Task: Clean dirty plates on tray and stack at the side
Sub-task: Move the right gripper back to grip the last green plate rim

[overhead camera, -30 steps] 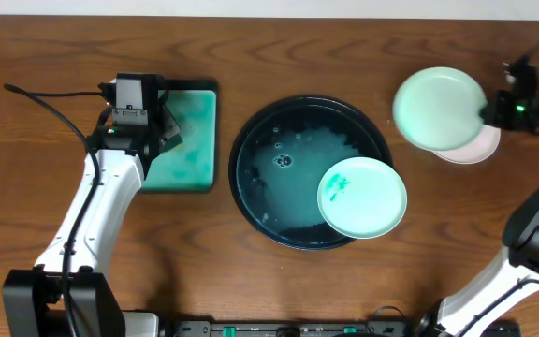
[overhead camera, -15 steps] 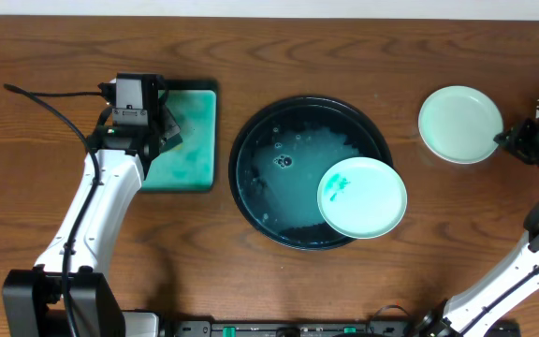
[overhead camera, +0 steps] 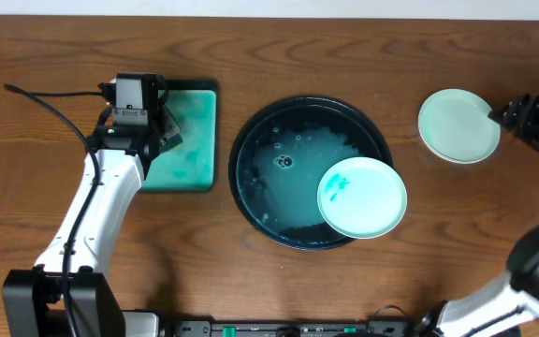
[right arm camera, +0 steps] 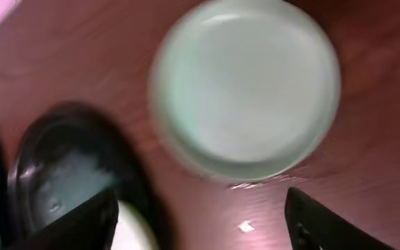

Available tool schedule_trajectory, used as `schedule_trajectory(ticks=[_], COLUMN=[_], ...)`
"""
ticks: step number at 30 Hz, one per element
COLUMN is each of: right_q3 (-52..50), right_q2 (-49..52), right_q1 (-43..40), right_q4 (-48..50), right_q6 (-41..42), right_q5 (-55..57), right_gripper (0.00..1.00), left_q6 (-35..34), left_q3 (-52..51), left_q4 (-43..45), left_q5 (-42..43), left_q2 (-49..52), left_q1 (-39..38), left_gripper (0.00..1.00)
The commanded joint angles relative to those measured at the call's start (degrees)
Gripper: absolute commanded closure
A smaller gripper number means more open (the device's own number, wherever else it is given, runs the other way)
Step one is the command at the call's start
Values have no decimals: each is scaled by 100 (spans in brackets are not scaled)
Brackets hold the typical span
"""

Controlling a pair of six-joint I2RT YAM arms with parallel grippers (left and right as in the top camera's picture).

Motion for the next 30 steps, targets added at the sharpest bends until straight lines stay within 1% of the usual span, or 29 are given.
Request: schedule_trajectory(ticks=[1, 2, 3, 4, 6, 8, 9, 11, 13, 17, 18, 19, 20, 21, 23, 30], right_q3=[28, 28, 28, 17, -142, -369, -483, -748, -1069, -1504, -1729, -1858, -1976, -2061, -2380, -2990], right_q2=[-546, -573, -579, -577, -575, -577, -577, -577, -577, -577, -577, -577, -577, -577, -577, -577], right_q1=[658, 809, 997, 1176, 1554, 1950, 2131, 2529, 2981, 3322, 3401, 3425, 3432, 3432, 3432, 3432], right_q4=[-616, -767, -927, -1062, -1169, -1161, -1134, -1084, -1064, -909, -807, -765, -769, -778, -730, -293], right_q6=[-7, -7, -4, 0, 144, 551, 780, 1550, 2184, 2409, 2271, 2159, 2164, 2210, 2483, 2507], right_q5=[330, 455, 553, 603, 627, 931, 1272, 2371, 2999, 2752, 2588, 2487, 2448, 2393, 2179, 1624], right_gripper=[25, 21, 4, 1, 1, 1, 1, 1, 1, 1, 1, 7, 26, 32, 31, 29], left_q6=[-33, -33, -33, -33, -33, -33, -33, -33, -33, -33, -33, -33, -33, -33, -33, -33], left_q3=[-48, -48, -48, -48, -48, -48, -48, -48, -48, -48, -48, -48, -48, -48, -48, -48], left_q4=[7, 7, 7, 7, 31, 59, 63, 46, 20, 26, 46, 68, 72, 72, 66, 70], left_q5=[-85, -83, -85, -85, -83, -83, -83, -83, -83, -83, -83, -83, -83, -83, -83, -83], left_q2=[46, 46, 44, 44, 46, 44, 44, 46, 44, 46, 46, 46, 44, 44, 46, 46], left_q1=[26, 26, 26, 26, 26, 26, 26, 26, 26, 26, 26, 26, 26, 26, 26, 26], left_gripper=[93, 92, 93, 93, 93, 93, 93, 93, 93, 93, 93, 93, 93, 93, 93, 93])
